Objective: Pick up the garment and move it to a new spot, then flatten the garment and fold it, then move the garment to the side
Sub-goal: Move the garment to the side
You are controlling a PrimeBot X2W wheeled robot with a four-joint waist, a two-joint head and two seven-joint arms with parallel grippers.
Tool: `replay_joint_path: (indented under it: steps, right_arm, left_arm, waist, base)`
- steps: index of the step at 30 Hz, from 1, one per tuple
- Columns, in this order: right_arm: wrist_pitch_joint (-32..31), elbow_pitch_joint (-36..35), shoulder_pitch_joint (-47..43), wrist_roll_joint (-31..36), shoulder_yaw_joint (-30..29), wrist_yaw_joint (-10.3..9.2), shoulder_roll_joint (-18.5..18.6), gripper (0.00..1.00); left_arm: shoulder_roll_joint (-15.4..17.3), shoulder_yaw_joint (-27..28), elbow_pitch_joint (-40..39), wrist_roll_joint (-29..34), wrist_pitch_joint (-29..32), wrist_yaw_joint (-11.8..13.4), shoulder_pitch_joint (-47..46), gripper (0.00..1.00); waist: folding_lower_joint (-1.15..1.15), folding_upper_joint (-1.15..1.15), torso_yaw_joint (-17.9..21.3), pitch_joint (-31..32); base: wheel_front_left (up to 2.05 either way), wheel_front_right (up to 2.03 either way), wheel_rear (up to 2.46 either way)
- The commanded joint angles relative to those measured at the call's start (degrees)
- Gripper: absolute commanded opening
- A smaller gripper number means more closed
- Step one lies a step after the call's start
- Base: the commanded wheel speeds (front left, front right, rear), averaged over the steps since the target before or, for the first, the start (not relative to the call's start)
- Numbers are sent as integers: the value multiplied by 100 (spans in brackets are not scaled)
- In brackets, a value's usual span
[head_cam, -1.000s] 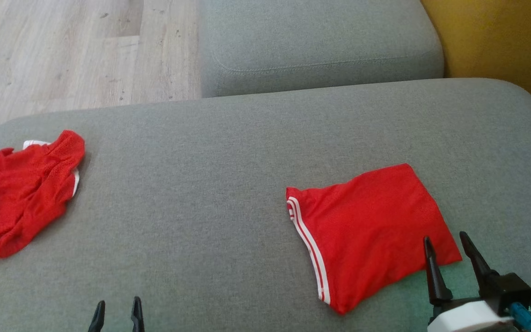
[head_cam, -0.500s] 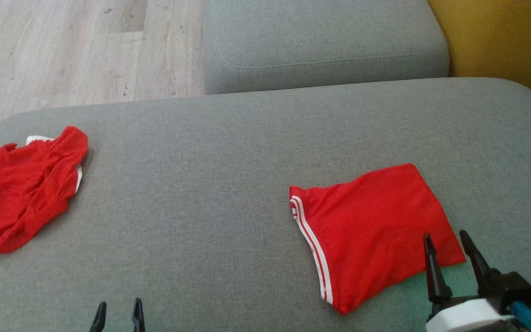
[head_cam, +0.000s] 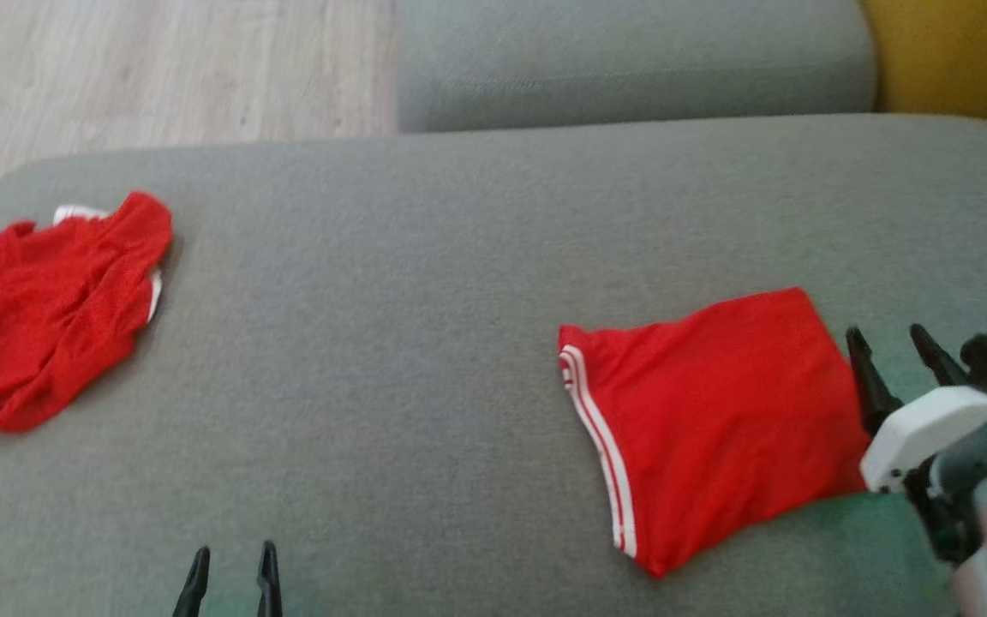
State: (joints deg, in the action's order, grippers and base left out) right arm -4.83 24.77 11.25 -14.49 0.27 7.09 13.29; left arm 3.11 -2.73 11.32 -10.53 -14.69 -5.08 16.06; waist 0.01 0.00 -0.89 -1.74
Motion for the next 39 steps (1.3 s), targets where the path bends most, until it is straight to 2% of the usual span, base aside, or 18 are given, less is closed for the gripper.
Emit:
replay_joint_path:
  steps: [1,5,9,17,18,19,22,26,29,34,38,39]
  right_arm:
    - [-170,-36,181,-10,181,40,203,100]
    - [-791,427,375,-120,332,40,398,100]
    - [-1083,764,542,-340,549,40,473,100]
    - [-1543,1563,909,-720,634,40,351,100]
    - [-1625,1605,926,-858,673,40,318,62]
    - [-1708,1619,937,-1023,731,40,288,1]
    - [-1656,1552,1024,-1342,798,40,332,0]
    - [-1250,1590,1349,-1191,769,40,538,0]
    - [-882,1765,1791,-744,548,40,677,0]
    - [-252,2122,2542,181,-169,40,877,0]
    - [65,2368,2957,1068,-903,40,969,0]
    - [65,2368,2957,1068,-903,40,969,0]
  left_arm:
    - [-24,132,-117,-10,-30,0,-288,100]
    - [-24,109,-86,-37,-30,8,-368,100]
    - [-24,91,-81,-49,-30,12,-419,100]
    - [-24,46,-54,-44,-30,4,-557,100]
    - [-24,43,-55,-45,-30,4,-568,100]
    - [-24,41,-57,-49,-30,5,-577,100]
    - [-24,30,-70,-65,-30,20,-579,100]
    - [-24,26,-101,-70,-30,28,-610,100]
    - [-24,60,-128,-43,-30,17,-676,100]
    - [-21,124,-131,107,-30,-52,-838,100]
    - [25,130,-118,217,-30,-120,-1001,100]
    - [25,130,-118,217,-30,-120,-1001,100]
  waist:
    - [-1,0,-91,-73]
    - [-1,0,-234,-160]
    - [-1,0,-302,-254]
    - [-1,0,-367,-355]
    - [-1,0,-372,-362]
    - [-1,0,-371,-370]
    - [-1,0,-317,-421]
    - [-1,0,-122,-555]
    - [-1,0,124,-711]
    - [-1,0,507,-973]
    - [-1,0,714,-1176]
    - [-1,0,714,-1176]
  base:
    - [0,0,0]
    - [0,0,0]
    - [0,0,0]
    - [0,0,0]
    - [0,0,0]
    - [0,0,0]
    - [0,0,0]
    - [0,0,0]
    - [0,0,0]
    - [0,0,0]
    - [0,0,0]
    - [0,0,0]
